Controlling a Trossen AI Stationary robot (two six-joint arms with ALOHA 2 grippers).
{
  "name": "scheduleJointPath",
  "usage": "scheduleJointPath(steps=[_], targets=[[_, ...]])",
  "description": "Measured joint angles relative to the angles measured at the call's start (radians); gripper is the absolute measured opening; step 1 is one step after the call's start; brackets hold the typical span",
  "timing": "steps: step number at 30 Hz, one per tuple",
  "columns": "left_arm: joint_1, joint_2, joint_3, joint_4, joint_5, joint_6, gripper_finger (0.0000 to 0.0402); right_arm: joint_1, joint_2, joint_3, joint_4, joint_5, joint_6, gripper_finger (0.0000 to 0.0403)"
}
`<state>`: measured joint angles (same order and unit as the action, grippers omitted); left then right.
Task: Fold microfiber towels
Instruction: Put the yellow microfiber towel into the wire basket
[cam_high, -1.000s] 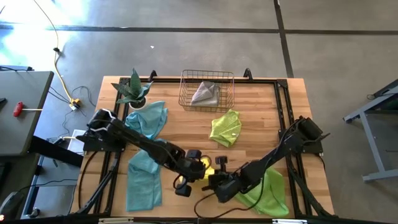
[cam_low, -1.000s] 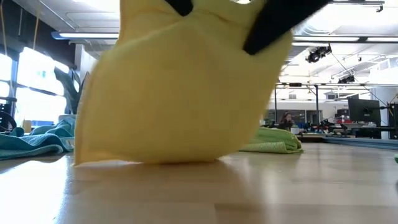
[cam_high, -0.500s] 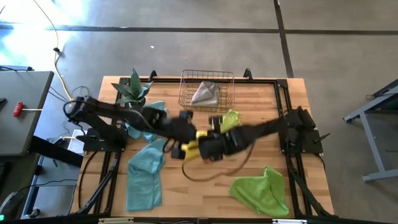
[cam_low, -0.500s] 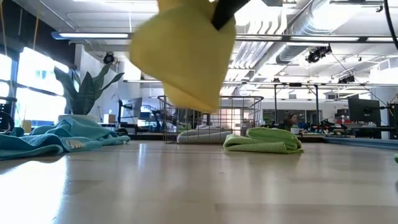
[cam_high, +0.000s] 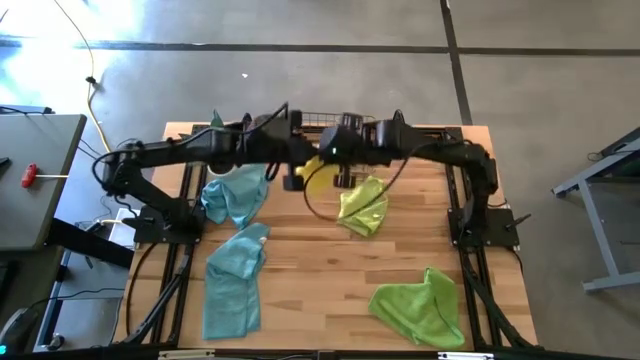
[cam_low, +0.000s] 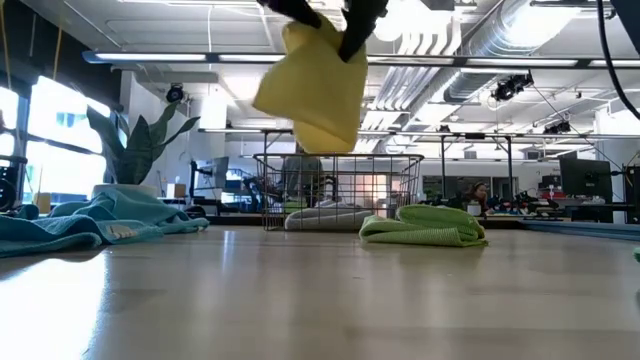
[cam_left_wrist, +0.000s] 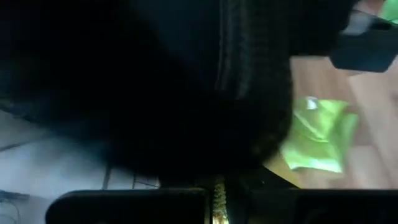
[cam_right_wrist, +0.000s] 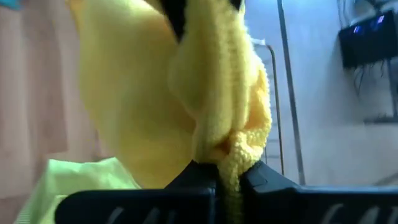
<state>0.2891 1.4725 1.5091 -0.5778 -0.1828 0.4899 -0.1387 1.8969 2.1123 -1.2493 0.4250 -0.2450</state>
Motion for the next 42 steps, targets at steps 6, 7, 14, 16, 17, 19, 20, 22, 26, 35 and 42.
scheduleJointPath(steps=[6,7,14,16,17,19,20,22,26,35,42], targets=[[0.126,0.068,-0.002,0.134,0.134,0.088,0.0004,-0.13,-0.001,-0.031,-0.004,-0.033,-0.021,0.0001],[0.143,0.086,-0.002,0.16,0.138,0.112,0.0004,-0.148,0.0,-0.033,-0.002,-0.03,-0.04,0.0001],[0.247,0.199,0.002,0.28,0.153,0.135,0.0004,-0.268,0.004,-0.036,0.022,-0.016,-0.138,0.0],[0.257,0.219,0.002,0.284,0.153,0.109,0.0004,-0.302,0.008,-0.036,0.022,-0.049,-0.145,0.0],[0.261,0.224,0.002,0.283,0.153,0.106,0.0004,-0.319,0.01,-0.036,0.024,-0.08,-0.138,0.0],[0.27,0.235,0.002,0.284,0.153,0.11,0.0004,-0.352,0.019,-0.036,0.039,-0.155,-0.127,0.0],[0.272,0.239,0.002,0.281,0.153,0.119,0.0004,-0.367,0.023,-0.036,0.051,-0.191,-0.121,0.0],[0.28,0.247,0.002,0.279,0.15,0.148,0.0004,-0.389,0.04,-0.035,0.06,-0.251,-0.129,0.0],[0.294,0.252,0.002,0.262,0.156,0.14,0.0004,-0.402,0.075,-0.035,0.076,-0.287,-0.178,0.0],[0.329,0.262,0.001,0.196,0.201,0.141,0.0004,-0.415,0.143,-0.034,0.12,-0.36,-0.314,0.0],[0.349,0.321,0.001,0.211,0.198,0.144,0.0003,-0.437,0.155,-0.034,0.133,-0.315,-0.341,0.0]])
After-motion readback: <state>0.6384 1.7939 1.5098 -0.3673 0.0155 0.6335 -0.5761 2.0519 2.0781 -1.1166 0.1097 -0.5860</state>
